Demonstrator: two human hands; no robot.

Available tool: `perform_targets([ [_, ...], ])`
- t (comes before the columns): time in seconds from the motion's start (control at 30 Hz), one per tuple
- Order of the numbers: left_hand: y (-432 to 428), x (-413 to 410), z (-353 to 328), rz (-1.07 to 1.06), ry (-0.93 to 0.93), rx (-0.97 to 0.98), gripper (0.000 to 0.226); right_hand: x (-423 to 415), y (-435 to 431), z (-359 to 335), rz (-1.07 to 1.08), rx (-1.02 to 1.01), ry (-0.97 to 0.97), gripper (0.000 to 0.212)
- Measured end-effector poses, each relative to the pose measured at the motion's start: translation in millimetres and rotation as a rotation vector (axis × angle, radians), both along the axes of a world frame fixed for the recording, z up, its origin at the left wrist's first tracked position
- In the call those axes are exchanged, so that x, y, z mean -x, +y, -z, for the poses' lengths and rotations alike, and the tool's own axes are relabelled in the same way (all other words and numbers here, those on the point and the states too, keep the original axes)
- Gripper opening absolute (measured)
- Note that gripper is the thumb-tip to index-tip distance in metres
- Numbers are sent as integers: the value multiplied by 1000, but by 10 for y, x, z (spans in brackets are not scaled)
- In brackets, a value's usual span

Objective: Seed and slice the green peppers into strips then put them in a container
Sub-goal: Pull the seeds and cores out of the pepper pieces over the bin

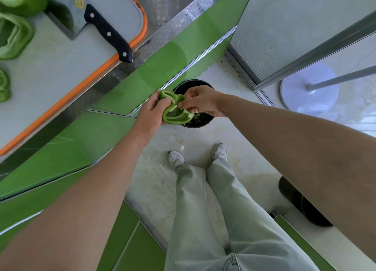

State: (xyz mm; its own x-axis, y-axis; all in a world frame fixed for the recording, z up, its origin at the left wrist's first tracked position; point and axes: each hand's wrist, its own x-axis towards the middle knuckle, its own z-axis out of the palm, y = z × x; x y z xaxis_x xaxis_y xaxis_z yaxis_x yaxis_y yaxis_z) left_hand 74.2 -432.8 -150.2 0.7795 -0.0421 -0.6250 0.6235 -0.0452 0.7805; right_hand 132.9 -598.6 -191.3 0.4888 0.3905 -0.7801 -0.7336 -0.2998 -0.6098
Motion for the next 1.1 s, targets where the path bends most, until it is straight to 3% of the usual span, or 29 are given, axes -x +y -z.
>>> perform_targets([
  [0.13, -17, 5, 20, 38, -11, -23, 16, -12, 25, -51, 52, 25, 32, 26],
  [0.3, -70, -9, 42, 65, -18, -55, 19, 37, 81, -48, 32, 167, -67, 24],
  [0.57, -79, -2, 71, 37, 28, -119, 13, 110, 191, 11, -307, 545, -587, 31],
  [0.63, -55, -14, 65, 21, 62, -147, 10, 93, 145, 19, -257, 598, -599, 29],
  [0.83, 53, -1, 55, -12, 99, -167, 12, 43, -156, 98, -133, 479, -393, 33],
  [1.1, 10, -13, 46, -62, 131, -126, 13, 79, 19, -27, -16, 240, -356, 21],
])
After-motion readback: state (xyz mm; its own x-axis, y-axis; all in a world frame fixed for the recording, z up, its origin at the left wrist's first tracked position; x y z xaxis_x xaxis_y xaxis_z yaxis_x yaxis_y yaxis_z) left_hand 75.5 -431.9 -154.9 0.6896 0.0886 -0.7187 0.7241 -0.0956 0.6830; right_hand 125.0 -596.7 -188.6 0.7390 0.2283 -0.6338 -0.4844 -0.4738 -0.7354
